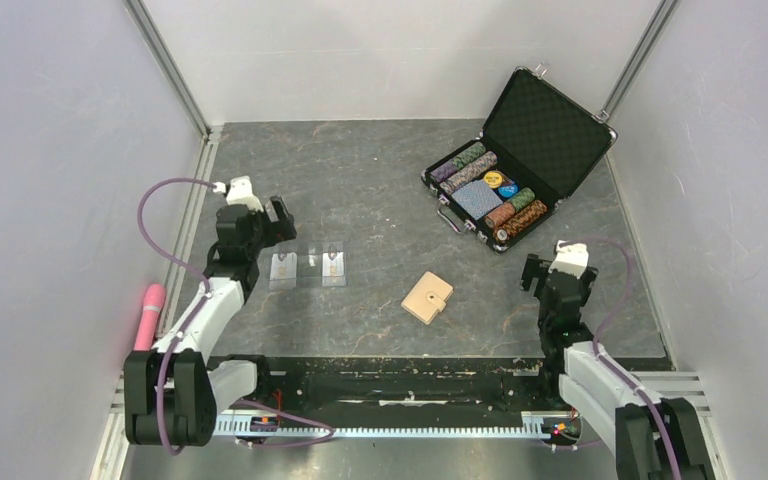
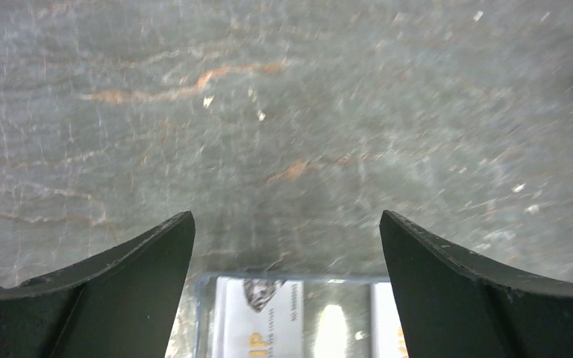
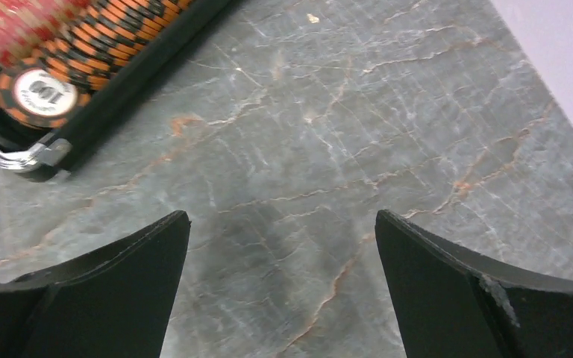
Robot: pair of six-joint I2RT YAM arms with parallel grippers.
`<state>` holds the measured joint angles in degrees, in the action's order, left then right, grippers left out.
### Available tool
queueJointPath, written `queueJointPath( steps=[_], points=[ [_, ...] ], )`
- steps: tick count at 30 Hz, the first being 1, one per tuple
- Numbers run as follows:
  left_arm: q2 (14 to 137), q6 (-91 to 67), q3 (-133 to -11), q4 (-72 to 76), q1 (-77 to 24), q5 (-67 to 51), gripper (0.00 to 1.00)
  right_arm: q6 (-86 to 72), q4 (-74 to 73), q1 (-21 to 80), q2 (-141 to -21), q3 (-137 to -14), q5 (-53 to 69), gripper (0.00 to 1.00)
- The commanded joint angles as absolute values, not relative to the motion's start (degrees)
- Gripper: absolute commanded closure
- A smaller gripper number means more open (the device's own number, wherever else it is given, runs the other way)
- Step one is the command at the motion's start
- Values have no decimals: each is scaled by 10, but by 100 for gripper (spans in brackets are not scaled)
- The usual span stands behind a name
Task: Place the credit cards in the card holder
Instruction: Reset both arms
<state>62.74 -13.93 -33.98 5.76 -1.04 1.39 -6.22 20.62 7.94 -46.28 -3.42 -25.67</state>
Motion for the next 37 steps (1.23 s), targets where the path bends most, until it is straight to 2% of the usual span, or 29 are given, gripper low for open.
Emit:
queueJointPath(
  steps=[1,3,6,12,16,19,21,24,37],
  points=[
    [645,-39,-269,203,-9,40,0,33,539,78,-503,63,-307,2],
    [664,-33,-231,285,-10,49,0,61,632,77,-561,82,-293,2],
    [716,-37,-207,354,-10,65,0,66,686,77,-643,66,-284,2],
    [820,-12,-226,452,-10,-5,0,67,775,66,-763,42,-267,2],
    [826,-13,-205,495,-10,-5,0,94,835,66,-795,56,-204,2],
    [849,-28,-147,628,-10,35,0,93,823,66,-792,52,-203,2],
    [833,-29,-160,574,-10,37,0,91,818,65,-789,52,-203,2],
    [840,-15,-164,578,-10,3,0,92,822,66,-790,53,-204,2],
    [846,-13,-165,585,-10,3,0,92,822,66,-790,53,-204,2]
  ],
)
